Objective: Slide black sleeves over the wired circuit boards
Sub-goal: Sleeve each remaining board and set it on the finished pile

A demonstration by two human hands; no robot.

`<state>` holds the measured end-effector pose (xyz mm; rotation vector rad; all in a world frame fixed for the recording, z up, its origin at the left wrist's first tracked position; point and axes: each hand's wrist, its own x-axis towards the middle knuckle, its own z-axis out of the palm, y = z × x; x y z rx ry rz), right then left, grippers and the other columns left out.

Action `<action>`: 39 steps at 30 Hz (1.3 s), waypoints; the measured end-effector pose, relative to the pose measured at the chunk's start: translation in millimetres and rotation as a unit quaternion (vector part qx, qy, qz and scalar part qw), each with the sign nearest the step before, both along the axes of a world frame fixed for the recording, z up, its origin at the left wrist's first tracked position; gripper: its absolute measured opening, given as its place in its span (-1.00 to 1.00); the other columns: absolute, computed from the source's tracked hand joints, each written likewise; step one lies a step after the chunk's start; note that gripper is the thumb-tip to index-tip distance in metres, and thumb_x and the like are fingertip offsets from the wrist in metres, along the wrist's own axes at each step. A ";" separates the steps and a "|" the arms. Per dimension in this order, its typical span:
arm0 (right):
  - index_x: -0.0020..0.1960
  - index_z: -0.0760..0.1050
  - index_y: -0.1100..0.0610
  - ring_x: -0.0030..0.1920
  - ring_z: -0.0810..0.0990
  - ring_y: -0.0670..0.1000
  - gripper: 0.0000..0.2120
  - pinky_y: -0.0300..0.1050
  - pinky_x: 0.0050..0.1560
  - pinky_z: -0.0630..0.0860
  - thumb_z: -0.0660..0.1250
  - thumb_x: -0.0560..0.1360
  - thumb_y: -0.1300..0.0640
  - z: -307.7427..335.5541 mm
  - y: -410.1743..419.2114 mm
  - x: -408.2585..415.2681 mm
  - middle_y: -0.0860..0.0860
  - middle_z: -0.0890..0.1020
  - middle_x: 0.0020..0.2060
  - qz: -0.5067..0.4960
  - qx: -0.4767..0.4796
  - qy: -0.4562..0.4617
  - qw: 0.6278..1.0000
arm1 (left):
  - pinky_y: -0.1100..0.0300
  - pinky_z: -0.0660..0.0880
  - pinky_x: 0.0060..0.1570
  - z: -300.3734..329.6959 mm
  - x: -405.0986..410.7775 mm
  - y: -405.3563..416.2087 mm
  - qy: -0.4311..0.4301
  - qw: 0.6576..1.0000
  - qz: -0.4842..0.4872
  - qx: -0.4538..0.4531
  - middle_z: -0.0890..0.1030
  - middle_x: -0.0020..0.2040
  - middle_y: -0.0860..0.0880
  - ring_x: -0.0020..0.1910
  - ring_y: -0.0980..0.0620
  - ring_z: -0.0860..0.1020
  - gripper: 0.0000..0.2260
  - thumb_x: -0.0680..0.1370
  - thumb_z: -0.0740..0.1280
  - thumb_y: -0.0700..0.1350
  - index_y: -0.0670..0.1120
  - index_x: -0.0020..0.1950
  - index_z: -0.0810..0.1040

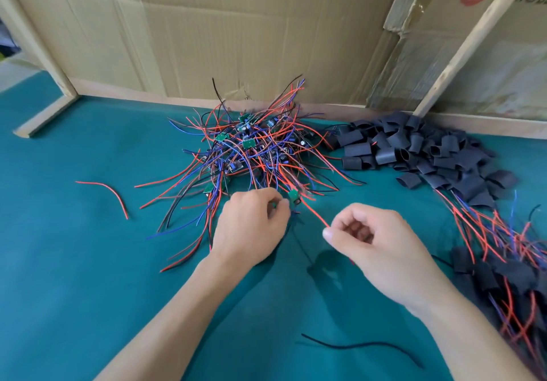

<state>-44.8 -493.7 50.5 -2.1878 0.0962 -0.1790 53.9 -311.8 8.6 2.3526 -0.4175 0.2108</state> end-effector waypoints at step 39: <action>0.01 0.62 -0.15 -0.11 0.72 0.03 -0.60 0.11 0.04 0.66 0.57 0.20 0.03 9.0 -65.0 47.3 -0.12 0.70 -0.04 -0.213 0.077 -0.014 0.974 | 0.09 0.59 -0.18 8.6 -27.4 -22.6 0.431 0.758 -0.265 -0.412 0.49 -0.34 -0.10 -0.47 0.00 0.41 -0.78 0.56 0.22 -0.13 -0.07 0.10 0.62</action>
